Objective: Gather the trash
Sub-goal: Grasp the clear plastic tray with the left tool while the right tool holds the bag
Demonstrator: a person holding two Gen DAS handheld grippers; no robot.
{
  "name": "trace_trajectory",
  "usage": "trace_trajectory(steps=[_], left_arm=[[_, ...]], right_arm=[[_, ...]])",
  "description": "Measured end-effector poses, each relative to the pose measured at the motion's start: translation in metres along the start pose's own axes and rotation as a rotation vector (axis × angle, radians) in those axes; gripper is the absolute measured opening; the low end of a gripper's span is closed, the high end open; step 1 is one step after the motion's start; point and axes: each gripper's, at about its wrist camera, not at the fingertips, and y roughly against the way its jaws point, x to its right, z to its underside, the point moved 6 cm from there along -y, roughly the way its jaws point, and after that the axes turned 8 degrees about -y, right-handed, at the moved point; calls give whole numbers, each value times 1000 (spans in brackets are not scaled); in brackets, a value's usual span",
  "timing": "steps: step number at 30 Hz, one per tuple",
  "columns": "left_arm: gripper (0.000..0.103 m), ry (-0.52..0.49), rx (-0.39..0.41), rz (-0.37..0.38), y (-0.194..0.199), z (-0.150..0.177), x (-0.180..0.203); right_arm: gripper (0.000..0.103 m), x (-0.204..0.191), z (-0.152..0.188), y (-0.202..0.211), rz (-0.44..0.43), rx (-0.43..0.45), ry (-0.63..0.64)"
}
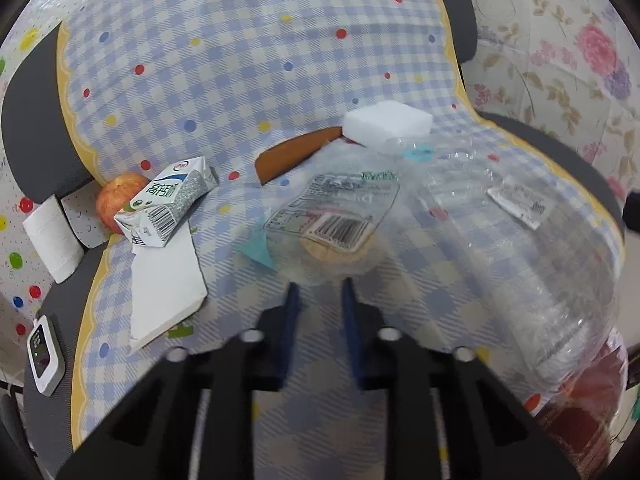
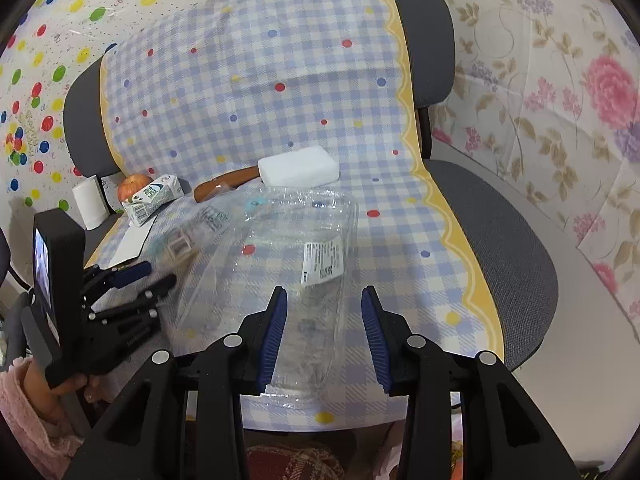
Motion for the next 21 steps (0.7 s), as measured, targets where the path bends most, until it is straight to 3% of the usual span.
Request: trace_trajectory(steps=[1, 5, 8, 9, 10, 11, 15, 21], left_arm=[[0, 15, 11, 11, 4, -2, -3], [0, 124, 69, 98, 33, -7, -19], [4, 106, 88, 94, 48, -7, -21], [14, 92, 81, 93, 47, -6, -20], [49, 79, 73, 80, 45, -4, -20], [72, 66, 74, 56, 43, -3, -20], [72, 9, 56, 16, 24, -1, -12], [58, -75, -12, -30, -8, -4, -2]], right_arm=[[41, 1, 2, 1, -2, -2, -3], [41, 1, 8, 7, -4, 2, -12], [43, 2, 10, 11, -3, 6, -12], [44, 3, 10, 11, -5, 5, -9], [45, 3, 11, 11, -6, 4, -7], [46, 3, 12, 11, -7, 3, -7], [46, 5, 14, 6, -15, -9, -18], [46, 1, 10, -8, -17, -25, -11]])
